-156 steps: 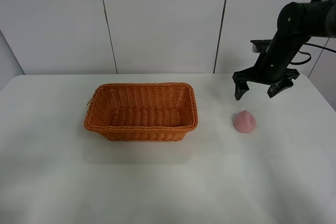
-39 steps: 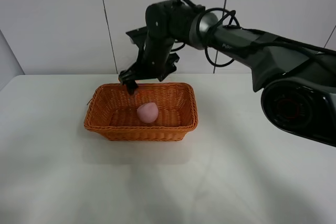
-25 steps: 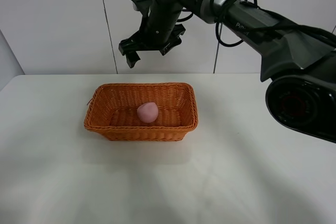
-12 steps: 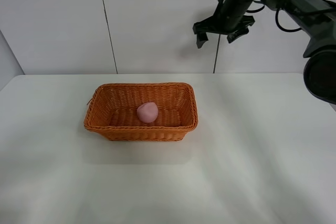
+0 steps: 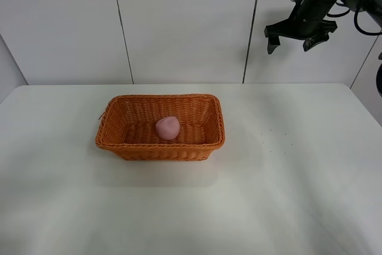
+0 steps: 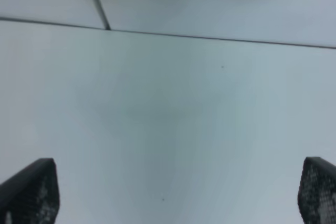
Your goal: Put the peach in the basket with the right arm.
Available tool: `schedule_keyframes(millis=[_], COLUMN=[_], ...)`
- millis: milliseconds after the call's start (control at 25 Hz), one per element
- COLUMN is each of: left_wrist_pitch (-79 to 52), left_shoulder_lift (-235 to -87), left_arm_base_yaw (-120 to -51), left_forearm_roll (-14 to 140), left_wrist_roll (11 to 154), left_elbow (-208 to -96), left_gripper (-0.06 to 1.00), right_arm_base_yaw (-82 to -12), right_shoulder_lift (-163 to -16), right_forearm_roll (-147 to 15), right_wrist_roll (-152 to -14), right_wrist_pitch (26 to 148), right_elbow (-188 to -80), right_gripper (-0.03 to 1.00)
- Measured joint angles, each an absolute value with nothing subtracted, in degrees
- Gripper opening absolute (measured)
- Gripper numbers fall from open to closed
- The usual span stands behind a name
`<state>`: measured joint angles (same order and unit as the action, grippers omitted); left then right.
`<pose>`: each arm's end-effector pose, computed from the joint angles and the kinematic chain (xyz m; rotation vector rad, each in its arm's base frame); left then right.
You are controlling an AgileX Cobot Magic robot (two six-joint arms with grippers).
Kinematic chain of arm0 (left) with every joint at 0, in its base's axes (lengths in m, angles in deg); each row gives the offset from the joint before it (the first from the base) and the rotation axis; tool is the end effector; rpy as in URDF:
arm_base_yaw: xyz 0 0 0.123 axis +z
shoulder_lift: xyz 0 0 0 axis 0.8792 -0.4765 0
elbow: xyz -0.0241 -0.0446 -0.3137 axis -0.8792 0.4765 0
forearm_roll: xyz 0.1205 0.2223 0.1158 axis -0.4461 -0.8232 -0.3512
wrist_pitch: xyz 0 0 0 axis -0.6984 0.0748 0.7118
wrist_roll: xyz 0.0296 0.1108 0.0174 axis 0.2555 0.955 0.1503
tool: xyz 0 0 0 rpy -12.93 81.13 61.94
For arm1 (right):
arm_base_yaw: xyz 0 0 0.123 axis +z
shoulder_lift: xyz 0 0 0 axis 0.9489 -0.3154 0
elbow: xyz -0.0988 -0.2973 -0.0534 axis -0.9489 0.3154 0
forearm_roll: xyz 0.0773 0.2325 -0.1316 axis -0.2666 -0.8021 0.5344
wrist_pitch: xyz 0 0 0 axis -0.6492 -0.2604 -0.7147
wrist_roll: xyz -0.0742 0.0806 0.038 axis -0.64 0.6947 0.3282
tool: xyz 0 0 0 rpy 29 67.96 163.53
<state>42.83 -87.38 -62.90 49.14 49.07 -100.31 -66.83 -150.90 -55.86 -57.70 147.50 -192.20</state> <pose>0.0082 0.0003 0.2761 0.0420 2.0413 0.0035 0.5737 0.0444 0.2838 -0.0552 2.6286 0.0000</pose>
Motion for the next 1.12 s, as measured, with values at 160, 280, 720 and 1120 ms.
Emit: schedule_keyframes(millis=[160,280,720,1120], left_wrist_pitch=[42.83,42.83,42.83,42.83], left_shoulder_lift=[-87.38,-87.38,-87.38,-87.38], left_arm_base_yaw=[-62.9,-62.9,-62.9,-62.9], left_forearm_roll=[49.48,49.48,49.48,49.48], left_wrist_roll=[49.07,49.07,49.07,49.07], left_elbow=[-100.31,-100.31,-100.31,-100.31], left_gripper=[0.99,0.99,0.99,0.99], right_arm_base_yaw=[-67.08,-67.21,-67.21,-67.21], right_shoulder_lift=[-150.26,-148.0,-127.17,-94.01], right_forearm_roll=[-55.88,-55.88,-55.22,-55.22], right_wrist_roll=[-57.7,-57.7,-57.7,-57.7], right_wrist_pitch=[147.53,147.47,147.33,147.36], right_elbow=[-192.12,-189.59,-158.71,-118.25], right_gripper=[0.7,0.7,0.7,0.7])
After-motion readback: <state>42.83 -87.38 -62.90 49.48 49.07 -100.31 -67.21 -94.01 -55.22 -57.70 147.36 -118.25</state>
